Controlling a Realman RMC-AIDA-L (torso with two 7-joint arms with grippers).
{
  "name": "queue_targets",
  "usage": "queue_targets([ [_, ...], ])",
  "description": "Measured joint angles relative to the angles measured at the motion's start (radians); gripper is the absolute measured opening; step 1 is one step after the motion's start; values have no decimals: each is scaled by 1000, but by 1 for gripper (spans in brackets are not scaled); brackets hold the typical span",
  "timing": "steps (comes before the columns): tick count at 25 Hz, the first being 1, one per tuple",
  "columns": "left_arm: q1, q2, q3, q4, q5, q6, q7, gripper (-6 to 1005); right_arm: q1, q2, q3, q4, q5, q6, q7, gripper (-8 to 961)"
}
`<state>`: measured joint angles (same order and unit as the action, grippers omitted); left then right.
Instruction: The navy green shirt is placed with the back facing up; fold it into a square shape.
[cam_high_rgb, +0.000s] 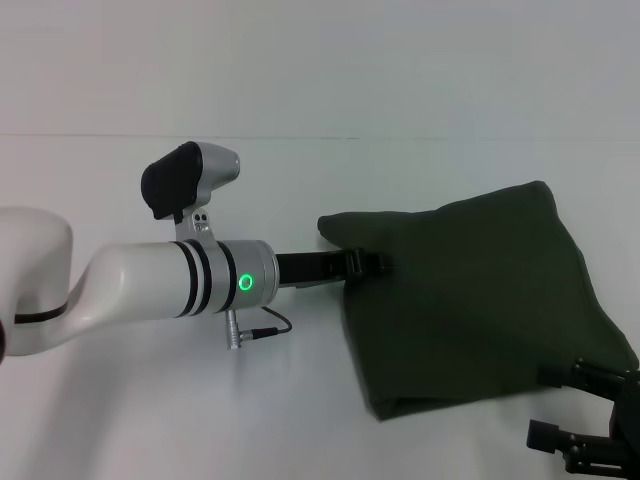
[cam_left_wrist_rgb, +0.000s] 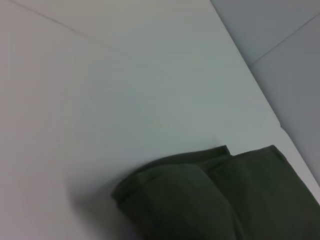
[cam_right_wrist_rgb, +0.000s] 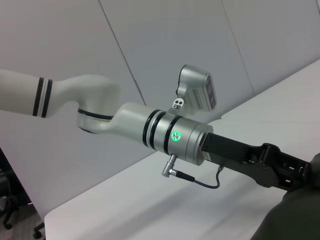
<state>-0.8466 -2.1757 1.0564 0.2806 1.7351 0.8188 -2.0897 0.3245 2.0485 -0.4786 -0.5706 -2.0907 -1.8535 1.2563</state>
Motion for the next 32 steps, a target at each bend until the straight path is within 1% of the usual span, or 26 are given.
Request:
queue_targets([
  [8,12,4,3,-3,-16,3,7,221,13,2,0,0,0,0,16,927],
  [14,39,7,-4,8,-16,6,0,81,20,1,0,0,0,0,26,927],
  [18,45,11,-5,10,-16,22,-6,83,28,0,0,0,0,1,34,927],
  [20,57,41,-5,11,-14,80,-32,83,30,-1,0,0,0,0,37,927],
  [21,61,52,-5,11,-12,95,-41,84,31,-1,0,0,0,-2,37,927],
  [22,61,52,-5,11,-12,95,-41,84,31,-1,0,0,0,-4,37,927],
  [23,71,79,-3,12,-7,125,-61,85,31,-2,0,0,0,-7,37,927],
  [24,75,88,-2,13,-7,132,-66,85,31,-2,2,0,1,-10,37,927],
  [28,90,135,-3,20,-5,141,-88,87,32,-2,7,0,2,-11,37,926],
  [30,93,146,-4,28,-2,131,-88,87,33,-2,7,0,2,-11,37,926],
  [32,94,148,-2,43,4,94,-84,88,33,0,8,0,2,-11,37,926],
])
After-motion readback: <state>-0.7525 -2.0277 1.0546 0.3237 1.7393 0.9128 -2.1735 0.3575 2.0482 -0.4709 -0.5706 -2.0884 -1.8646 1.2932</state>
